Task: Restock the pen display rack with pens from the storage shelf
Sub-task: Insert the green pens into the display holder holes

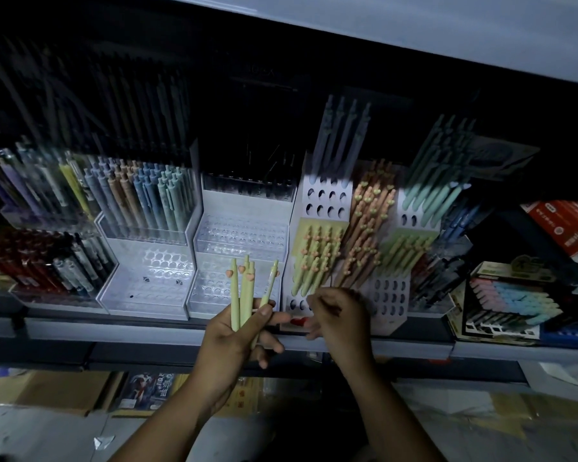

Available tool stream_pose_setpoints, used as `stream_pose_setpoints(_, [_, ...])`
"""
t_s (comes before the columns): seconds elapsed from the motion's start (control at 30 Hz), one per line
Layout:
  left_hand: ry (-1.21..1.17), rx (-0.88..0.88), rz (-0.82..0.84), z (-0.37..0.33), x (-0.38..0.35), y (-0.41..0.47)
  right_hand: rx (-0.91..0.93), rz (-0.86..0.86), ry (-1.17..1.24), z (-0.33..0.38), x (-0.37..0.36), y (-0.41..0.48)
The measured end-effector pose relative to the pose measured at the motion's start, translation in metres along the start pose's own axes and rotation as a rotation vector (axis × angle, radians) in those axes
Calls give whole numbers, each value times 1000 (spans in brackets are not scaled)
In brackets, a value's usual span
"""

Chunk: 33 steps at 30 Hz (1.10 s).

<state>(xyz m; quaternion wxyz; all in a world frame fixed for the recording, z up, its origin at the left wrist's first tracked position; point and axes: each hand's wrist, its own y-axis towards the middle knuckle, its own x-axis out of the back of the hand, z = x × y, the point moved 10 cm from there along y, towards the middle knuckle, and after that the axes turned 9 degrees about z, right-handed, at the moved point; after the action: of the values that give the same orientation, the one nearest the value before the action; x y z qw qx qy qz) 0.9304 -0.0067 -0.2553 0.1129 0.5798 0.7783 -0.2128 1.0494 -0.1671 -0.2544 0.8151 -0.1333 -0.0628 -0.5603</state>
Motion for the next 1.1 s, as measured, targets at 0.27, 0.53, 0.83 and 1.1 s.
stream_pose_setpoints(0.27, [0,5,67,2,-11,-2,35,391,244,40,-50,-23])
stream_pose_setpoints(0.53, [-36,58,81,7,-13,-3,43,193,375,36,-26,-14])
stream_pose_setpoints(0.83, [-178,93,-21,18,10,-2,208,-210,136,34,60,3])
stream_pose_setpoints(1.1, [-243,116,-6,22,6,-3,282,-230,-188,33,53,6])
